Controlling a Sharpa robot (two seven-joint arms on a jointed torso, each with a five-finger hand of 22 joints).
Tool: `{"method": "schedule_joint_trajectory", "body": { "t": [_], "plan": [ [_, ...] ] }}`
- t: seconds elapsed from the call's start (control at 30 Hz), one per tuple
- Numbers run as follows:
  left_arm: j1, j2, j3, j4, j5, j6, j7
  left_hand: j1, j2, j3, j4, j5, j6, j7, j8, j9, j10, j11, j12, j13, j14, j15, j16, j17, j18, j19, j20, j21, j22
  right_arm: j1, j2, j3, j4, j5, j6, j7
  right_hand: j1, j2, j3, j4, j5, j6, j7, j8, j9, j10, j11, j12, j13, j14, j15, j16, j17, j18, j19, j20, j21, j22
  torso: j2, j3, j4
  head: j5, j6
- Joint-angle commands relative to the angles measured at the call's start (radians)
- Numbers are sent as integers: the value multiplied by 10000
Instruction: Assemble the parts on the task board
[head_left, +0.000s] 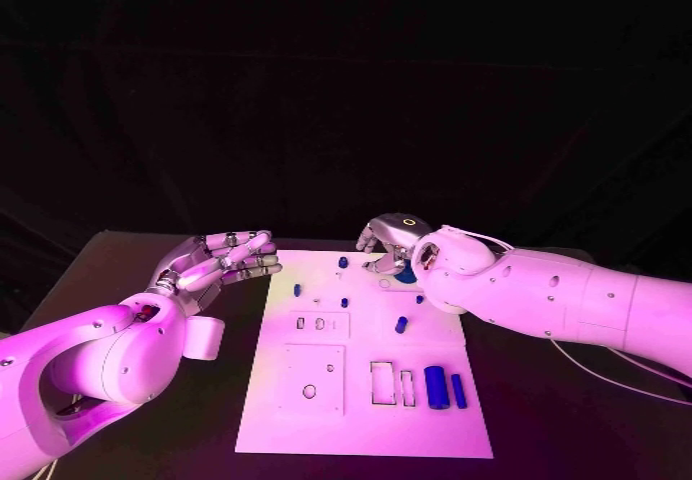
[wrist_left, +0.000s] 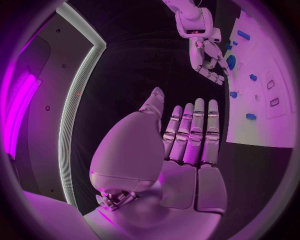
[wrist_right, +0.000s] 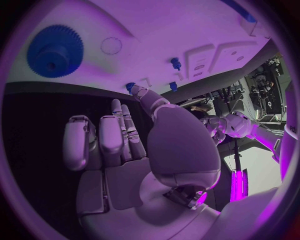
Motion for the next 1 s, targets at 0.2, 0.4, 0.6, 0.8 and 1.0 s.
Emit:
{"method": "schedule_joint_trajectory", "body": {
  "t": [0.2,0.4,0.6,0.8,1.0],
  "plan": [
    [14,208,0,-62,-39,204,-90,35,40,-44,-46,29,-42,-7,-39,-15,-71,17,-37,-11,-2,83,-57,1,50,52,8,-43,-13,83,-1116,6,784,2033,-721,683,-379,-20,-228,396,377,354,-96,184,105,1218,-253,532,302,161,-239,208,238,-24,156,-147,138,213,-8,125,-251,31,135],
    [14,397,-7,-130,-39,227,-153,36,40,-44,-47,29,-42,-8,-39,-15,-71,17,-37,-10,-2,83,-58,1,50,52,8,-43,-13,97,-1714,6,975,2754,-46,606,-501,-322,-782,599,728,-36,-121,-11,55,1704,-338,944,713,152,-321,219,236,-22,137,-250,101,203,23,236,-321,-33,180],
    [13,447,-9,-172,-40,232,-172,44,42,-45,-55,29,-37,-13,-40,-13,-64,14,-39,-9,2,82,-62,2,51,54,8,-45,-15,92,-1761,2,772,2694,787,211,453,126,-3089,1119,1340,-699,-364,216,191,368,-512,4398,4135,346,-295,953,1200,-117,423,-417,389,705,42,269,-331,-77,158],
    [12,475,-11,-225,-45,236,-174,44,42,-45,-55,29,-37,-13,-40,-13,-64,14,-39,-9,2,82,-62,2,51,54,8,-45,-15,64,-1587,-1,464,2586,1187,4,685,240,-3848,1765,1168,-1047,-87,414,311,719,-331,8113,7709,551,-287,1807,2651,-246,762,-252,739,1260,63,304,-287,-126,113],
    [11,476,-12,-239,-51,236,-168,45,43,-47,-56,29,-36,-14,-40,-12,-63,13,-40,-8,3,82,-64,2,51,55,8,-45,-16,28,-1403,-5,223,2475,1375,-68,926,338,-4035,1988,1214,-1159,-49,534,373,878,-293,9261,8883,604,-255,2062,3071,-277,845,-204,832,1413,68,300,-275,-191,60]
  ]
}}
